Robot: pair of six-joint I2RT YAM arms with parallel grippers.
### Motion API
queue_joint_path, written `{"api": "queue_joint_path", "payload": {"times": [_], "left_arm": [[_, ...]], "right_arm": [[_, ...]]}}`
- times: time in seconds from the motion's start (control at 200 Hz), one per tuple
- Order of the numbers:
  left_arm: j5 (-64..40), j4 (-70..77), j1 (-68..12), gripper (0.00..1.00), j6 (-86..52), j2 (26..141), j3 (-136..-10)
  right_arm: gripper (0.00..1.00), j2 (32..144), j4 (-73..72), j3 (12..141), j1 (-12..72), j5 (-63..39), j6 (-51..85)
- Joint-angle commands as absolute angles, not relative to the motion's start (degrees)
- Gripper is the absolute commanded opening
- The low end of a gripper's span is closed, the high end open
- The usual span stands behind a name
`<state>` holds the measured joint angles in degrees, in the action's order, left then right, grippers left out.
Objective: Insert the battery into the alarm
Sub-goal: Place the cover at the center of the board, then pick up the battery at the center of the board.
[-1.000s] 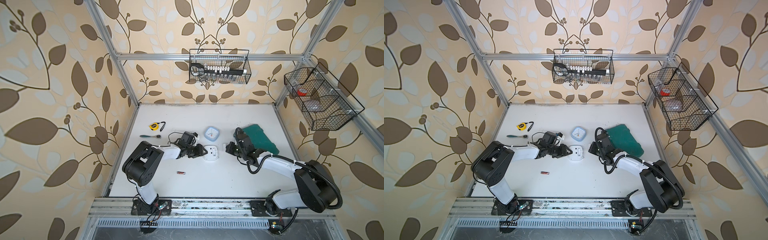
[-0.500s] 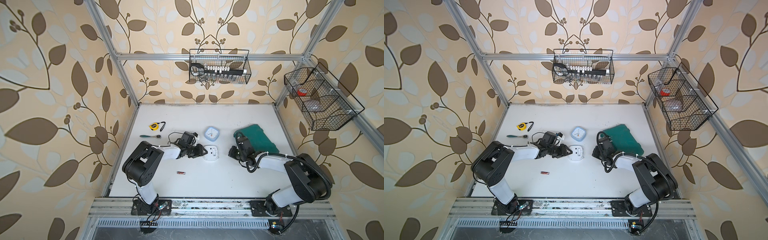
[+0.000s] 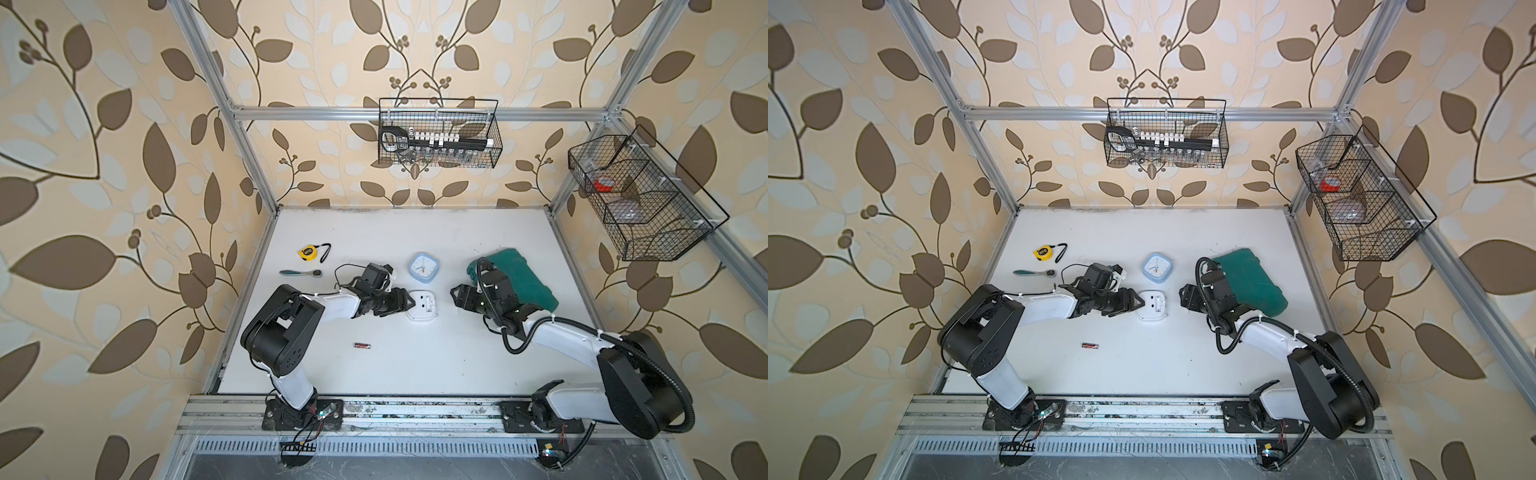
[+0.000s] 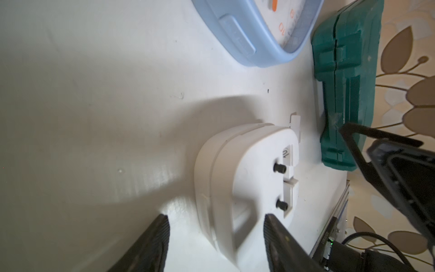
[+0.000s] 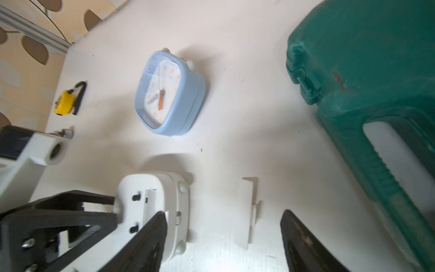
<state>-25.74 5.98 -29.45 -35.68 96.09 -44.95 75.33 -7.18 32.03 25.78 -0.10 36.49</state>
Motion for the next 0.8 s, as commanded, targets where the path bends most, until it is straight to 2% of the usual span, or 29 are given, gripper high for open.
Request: {"api": "queue_joint_path", "payload": {"times": [0.0,0.17,0.29,0.415,0.61,0.795], "left_arm": [[-20.74,4.66,-28.21,0.7,-35.13,90.74,-43.47],[-17.4,5.08,-24.17,0.76,-36.58,85.76,-40.0],[-17.41,5.1,-19.61,0.83,-37.97,83.39,-37.65],[-17.67,6.39,-15.49,0.99,-39.15,80.24,-34.41],[-15.93,7.2,-13.41,0.99,-40.2,78.05,-31.92],[-14.88,7.16,-12.05,0.99,-40.37,77.52,-30.87]], "right_arm": [[0.86,72.07,-9.91,30.59,27.34,-3.33,29.4],[0.95,71.24,-11.84,32.42,31.87,-7.08,24.14],[1.0,72.94,-12.22,34.63,39.28,-2.53,18.32],[1.0,76.43,-15.59,36.31,46.87,-2.72,12.51],[0.99,85.31,-18.36,40.95,56.98,-9.64,-0.03],[0.9,94.71,-18.66,45.83,61.18,-13.76,-6.27]]}}
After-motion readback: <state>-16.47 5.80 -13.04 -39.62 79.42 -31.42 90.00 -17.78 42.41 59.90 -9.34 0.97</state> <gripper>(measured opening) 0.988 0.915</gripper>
